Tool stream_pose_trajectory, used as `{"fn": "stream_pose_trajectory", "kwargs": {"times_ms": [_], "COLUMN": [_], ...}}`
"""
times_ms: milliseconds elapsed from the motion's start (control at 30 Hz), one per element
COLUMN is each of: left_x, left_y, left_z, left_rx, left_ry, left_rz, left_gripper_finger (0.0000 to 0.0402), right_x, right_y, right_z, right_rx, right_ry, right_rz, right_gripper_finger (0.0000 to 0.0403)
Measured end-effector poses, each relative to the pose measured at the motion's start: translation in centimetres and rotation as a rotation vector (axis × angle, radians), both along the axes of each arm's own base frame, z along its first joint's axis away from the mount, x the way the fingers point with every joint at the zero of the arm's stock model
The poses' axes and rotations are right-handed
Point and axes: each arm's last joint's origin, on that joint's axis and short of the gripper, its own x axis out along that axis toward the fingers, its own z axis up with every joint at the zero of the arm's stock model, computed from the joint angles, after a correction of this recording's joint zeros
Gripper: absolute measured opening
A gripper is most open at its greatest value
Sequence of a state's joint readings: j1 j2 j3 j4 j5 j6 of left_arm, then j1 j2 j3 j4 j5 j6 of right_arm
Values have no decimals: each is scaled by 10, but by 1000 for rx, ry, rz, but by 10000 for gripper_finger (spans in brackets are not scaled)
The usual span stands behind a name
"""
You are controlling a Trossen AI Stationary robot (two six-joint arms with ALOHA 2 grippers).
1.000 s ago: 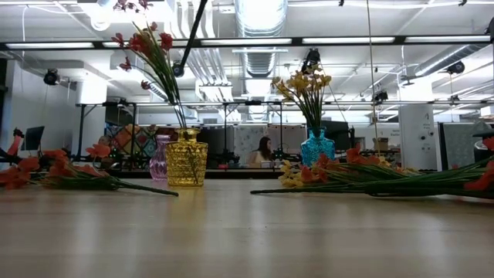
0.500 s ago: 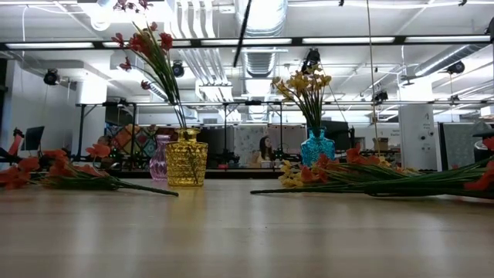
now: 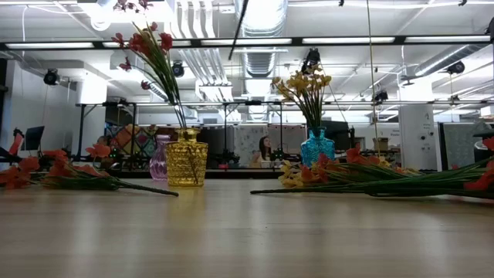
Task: Sort flowers into vase by color
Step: Put the middle orange flower into the pink vase
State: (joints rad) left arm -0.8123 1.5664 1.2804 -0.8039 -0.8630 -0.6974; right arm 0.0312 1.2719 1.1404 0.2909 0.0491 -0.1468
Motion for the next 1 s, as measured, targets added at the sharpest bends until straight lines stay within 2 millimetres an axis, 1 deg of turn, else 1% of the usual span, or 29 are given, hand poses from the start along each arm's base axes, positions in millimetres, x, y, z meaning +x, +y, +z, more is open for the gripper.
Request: {"fn": "stream_pose_trajectory", "kwargs": {"times_ms": [133, 233, 300, 367, 500, 633, 733, 800, 1000], "left_x": [-18, -35, -46, -56, -68, -76, -80, -83, -87], "left_y": [5, 9, 11, 10, 4, -5, -11, -14, -20], "left_z": [-3, -4, -4, -4, -4, -7, -9, -11, -15], "left_rx": [-37, -62, -74, -85, -141, -151, -159, -178, -195], "left_ry": [102, 165, 188, 192, 161, 115, 92, 83, 72], "left_rz": [48, 123, 177, 222, 261, 254, 252, 261, 271], "left_gripper_finger": [172, 167, 163, 161, 160, 160, 160, 160, 160], "right_x": [23, 40, 51, 63, 81, 93, 101, 104, 112], "right_y": [-35, -67, -88, -109, -152, -189, -209, -217, -229], "right_z": [16, 28, 31, 28, 20, 3, -15, -24, -38], "right_rx": [-51, -77, -85, -95, -112, -118, -105, -104, -94], "right_ry": [-24, -42, -43, -36, -30, -4, 31, 36, -23], "right_rz": [-58, -96, -92, -59, 8, 92, 88, 79, 70], "right_gripper_finger": [28, 28, 28, 28, 28, 28, 28, 28, 28]}}
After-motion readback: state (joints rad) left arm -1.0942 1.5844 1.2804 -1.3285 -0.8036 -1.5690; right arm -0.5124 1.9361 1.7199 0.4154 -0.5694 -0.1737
